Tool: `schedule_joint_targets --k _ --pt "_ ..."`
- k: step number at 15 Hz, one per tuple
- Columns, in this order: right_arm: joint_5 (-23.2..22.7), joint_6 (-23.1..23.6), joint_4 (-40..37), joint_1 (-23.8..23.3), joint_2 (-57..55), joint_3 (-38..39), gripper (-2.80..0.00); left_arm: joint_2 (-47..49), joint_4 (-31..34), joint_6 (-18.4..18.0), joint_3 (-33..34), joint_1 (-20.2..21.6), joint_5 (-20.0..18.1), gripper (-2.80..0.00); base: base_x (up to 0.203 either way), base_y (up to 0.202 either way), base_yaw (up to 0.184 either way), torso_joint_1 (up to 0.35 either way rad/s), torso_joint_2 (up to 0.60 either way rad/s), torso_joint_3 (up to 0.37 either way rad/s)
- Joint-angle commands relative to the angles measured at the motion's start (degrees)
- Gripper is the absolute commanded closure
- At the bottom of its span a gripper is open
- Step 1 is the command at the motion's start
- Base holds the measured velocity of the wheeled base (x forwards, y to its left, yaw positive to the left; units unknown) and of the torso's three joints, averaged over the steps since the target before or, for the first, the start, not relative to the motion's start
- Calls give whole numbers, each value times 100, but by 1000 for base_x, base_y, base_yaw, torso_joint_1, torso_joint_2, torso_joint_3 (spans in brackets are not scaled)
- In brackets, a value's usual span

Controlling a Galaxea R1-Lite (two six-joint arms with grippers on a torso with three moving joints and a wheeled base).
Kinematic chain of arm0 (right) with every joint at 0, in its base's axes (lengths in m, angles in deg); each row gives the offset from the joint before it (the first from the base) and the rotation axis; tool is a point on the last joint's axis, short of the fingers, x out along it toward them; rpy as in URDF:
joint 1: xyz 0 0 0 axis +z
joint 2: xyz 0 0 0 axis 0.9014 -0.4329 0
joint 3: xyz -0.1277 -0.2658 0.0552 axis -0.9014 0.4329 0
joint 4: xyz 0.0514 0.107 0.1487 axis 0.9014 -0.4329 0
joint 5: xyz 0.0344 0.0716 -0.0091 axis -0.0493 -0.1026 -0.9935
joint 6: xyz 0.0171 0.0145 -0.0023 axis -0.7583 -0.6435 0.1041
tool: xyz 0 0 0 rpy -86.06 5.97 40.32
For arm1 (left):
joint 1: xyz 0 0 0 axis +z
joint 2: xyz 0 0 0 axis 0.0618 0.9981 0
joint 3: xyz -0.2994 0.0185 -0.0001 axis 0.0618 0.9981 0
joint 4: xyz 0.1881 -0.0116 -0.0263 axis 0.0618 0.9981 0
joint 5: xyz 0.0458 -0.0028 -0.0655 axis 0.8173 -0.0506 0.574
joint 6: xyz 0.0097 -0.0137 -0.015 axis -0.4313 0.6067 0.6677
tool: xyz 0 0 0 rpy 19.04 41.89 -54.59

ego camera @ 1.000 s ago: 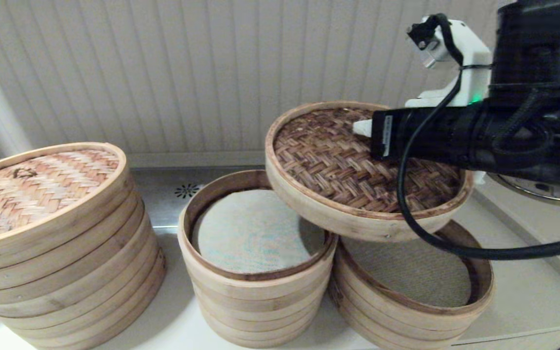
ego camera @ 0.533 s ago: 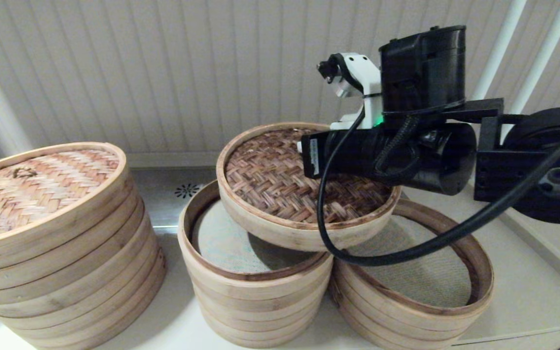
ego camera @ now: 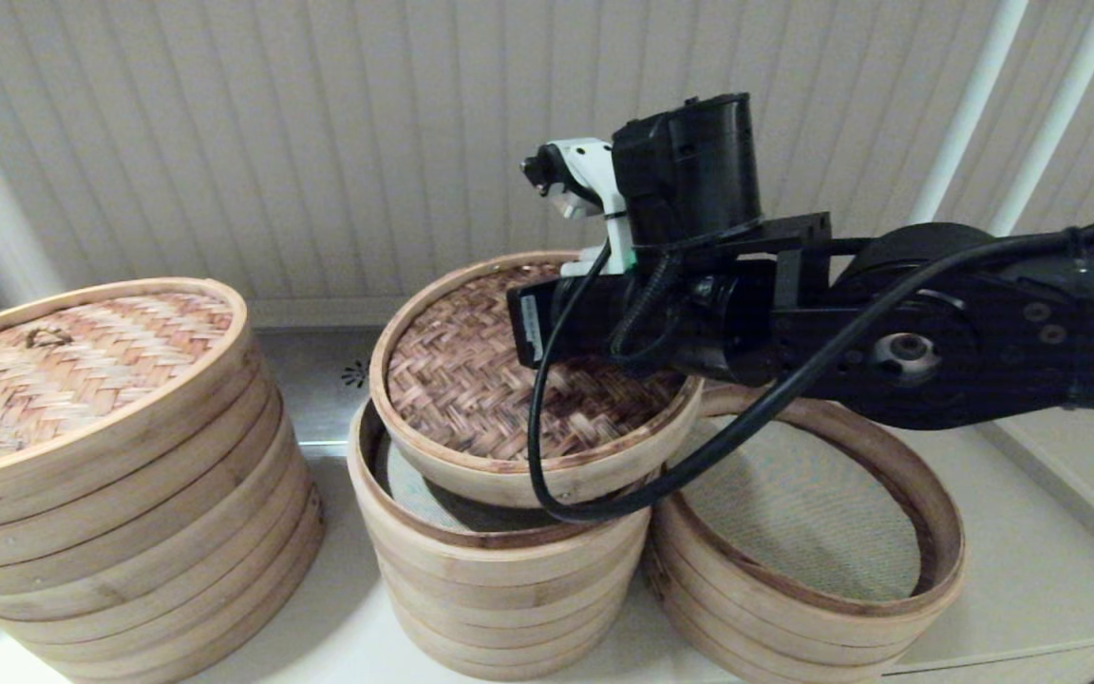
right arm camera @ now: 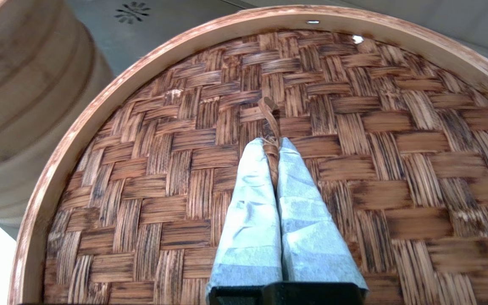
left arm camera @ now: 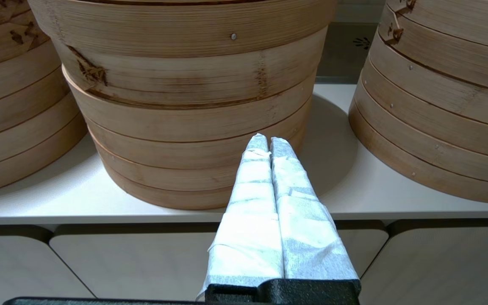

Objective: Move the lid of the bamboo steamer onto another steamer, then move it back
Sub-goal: Put the steamer

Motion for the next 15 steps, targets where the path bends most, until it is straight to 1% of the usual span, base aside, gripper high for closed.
schedule_joint_targets --k 1,8,11,15 --pt "-16 -156 1 35 -236 -154 0 -1 0 0 0 0 2 0 0 0 0 0 0 0" --pt "-36 -345 1 121 -259 -62 0 -1 0 0 0 0 2 0 0 0 0 0 0 0" --pt "-36 -355 1 218 -223 88 0 -1 0 0 0 0 2 0 0 0 0 0 0 0" --pt "-36 -379 18 209 -223 209 0 -1 0 0 0 0 1 0 0 0 0 0 0 0"
